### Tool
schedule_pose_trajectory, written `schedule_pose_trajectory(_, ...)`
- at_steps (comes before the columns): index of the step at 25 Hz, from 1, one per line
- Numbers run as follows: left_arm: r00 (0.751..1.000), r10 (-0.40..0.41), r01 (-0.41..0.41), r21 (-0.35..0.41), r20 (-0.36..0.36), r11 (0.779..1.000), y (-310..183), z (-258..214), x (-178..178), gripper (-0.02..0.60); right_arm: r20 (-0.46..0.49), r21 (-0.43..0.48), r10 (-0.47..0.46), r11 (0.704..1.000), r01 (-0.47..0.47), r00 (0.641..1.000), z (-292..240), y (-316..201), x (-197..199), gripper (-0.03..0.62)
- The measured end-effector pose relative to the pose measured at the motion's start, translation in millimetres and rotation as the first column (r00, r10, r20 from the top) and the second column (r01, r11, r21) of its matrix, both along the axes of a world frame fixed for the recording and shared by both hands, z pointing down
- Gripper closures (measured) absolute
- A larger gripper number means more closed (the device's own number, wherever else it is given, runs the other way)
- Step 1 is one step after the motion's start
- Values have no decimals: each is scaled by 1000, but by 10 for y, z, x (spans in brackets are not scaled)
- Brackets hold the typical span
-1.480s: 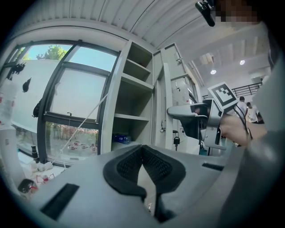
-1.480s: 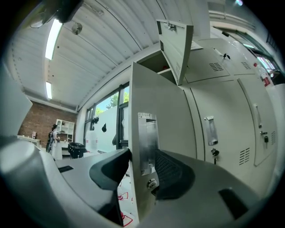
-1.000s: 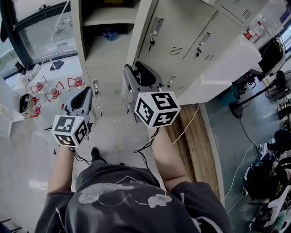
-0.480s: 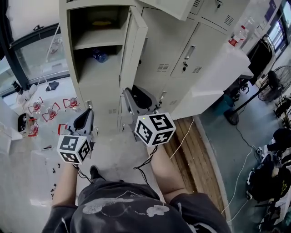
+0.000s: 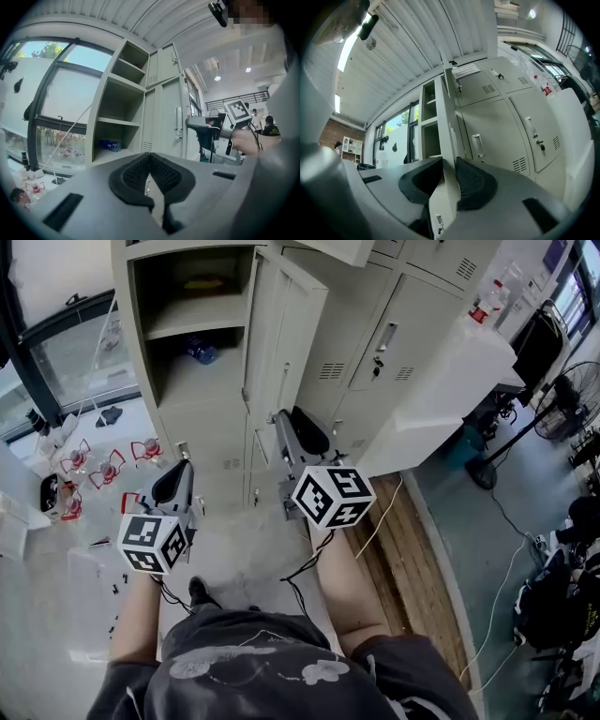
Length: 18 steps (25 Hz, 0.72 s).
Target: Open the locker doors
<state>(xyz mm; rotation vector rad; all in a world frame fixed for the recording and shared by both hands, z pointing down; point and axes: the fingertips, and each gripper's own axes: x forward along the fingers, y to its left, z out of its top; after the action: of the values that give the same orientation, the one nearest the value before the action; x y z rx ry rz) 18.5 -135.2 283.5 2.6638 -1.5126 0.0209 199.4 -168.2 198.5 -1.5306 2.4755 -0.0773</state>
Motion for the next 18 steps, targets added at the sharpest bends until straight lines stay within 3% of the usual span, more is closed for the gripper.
schedule_pose_trajectory(18, 997, -74, 74, -17, 11, 997, 237, 76, -156, 572, -42, 29, 106, 994, -105, 994, -17, -10, 300, 490)
